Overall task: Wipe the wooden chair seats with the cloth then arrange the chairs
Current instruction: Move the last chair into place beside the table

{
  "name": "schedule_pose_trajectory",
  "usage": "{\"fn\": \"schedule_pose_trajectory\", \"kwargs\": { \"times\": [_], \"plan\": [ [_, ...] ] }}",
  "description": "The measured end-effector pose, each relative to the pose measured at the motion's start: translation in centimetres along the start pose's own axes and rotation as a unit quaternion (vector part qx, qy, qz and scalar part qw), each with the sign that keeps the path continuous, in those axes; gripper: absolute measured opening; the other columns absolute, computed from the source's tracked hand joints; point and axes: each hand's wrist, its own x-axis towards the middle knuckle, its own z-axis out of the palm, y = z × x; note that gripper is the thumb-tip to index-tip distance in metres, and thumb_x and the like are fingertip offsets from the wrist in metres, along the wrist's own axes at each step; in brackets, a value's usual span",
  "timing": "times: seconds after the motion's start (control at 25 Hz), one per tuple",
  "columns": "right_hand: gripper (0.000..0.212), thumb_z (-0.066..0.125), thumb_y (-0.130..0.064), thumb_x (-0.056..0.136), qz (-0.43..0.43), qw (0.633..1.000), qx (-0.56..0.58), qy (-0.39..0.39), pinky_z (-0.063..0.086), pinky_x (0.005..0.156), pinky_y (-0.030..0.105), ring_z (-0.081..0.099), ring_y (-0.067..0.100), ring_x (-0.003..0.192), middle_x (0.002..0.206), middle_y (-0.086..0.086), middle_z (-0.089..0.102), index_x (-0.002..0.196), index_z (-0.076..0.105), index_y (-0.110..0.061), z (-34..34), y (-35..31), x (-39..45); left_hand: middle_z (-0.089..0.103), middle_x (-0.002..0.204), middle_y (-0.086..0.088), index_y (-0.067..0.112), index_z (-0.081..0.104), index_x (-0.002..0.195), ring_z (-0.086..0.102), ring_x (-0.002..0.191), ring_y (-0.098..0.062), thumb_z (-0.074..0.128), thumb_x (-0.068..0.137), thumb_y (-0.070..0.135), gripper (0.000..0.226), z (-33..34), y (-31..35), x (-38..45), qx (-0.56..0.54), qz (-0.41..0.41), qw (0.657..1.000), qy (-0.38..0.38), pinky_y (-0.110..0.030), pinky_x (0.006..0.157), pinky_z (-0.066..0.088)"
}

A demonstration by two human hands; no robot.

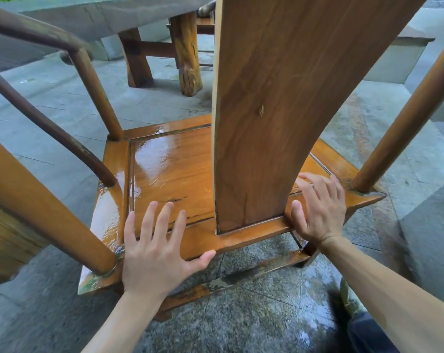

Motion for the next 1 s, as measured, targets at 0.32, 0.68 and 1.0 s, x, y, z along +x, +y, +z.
{"fn": "schedule_pose_trajectory", "kwargs": {
  "times": [0.32,0.68,1.0],
  "plan": [
    [0.037,0.034,-0.038,0.092,-0.004,0.999,-0.011,-0.037,0.029,0.111,0.063,0.053,0.033,0.114,0.122,0.01,0.062,0.118,0.052,-0.019,3.9,3.4,4.0,0.061,0.135,-0.017,0.013,0.066,0.123,0.052,0.131,-0.041,0.042,0.081,0.085,0.088,2.2,2.2,4.1,0.011,-0.034,0.998,-0.048,-0.067,0.11,0.031],
    [0.042,0.037,-0.037,0.09,-0.049,0.998,0.035,-0.021,0.031,0.112,0.058,0.054,0.035,0.114,0.12,0.013,0.063,0.117,0.058,-0.014,7.3,8.2,7.9,0.058,0.14,-0.017,0.014,0.066,0.128,0.05,0.134,-0.04,0.038,0.081,0.088,0.091,3.1,5.8,7.8,0.023,-0.074,0.993,-0.084,-0.067,0.111,0.03],
    [0.037,0.04,-0.034,0.09,-0.081,0.995,0.052,0.034,0.031,0.111,0.062,0.061,0.035,0.112,0.112,0.009,0.069,0.115,0.061,-0.017,7.9,8.8,7.5,0.059,0.139,-0.016,0.013,0.068,0.125,0.05,0.135,-0.04,0.036,0.08,0.089,0.094,2.3,6.1,7.6,0.031,-0.086,0.986,-0.138,-0.067,0.112,0.027]
  ]
}}
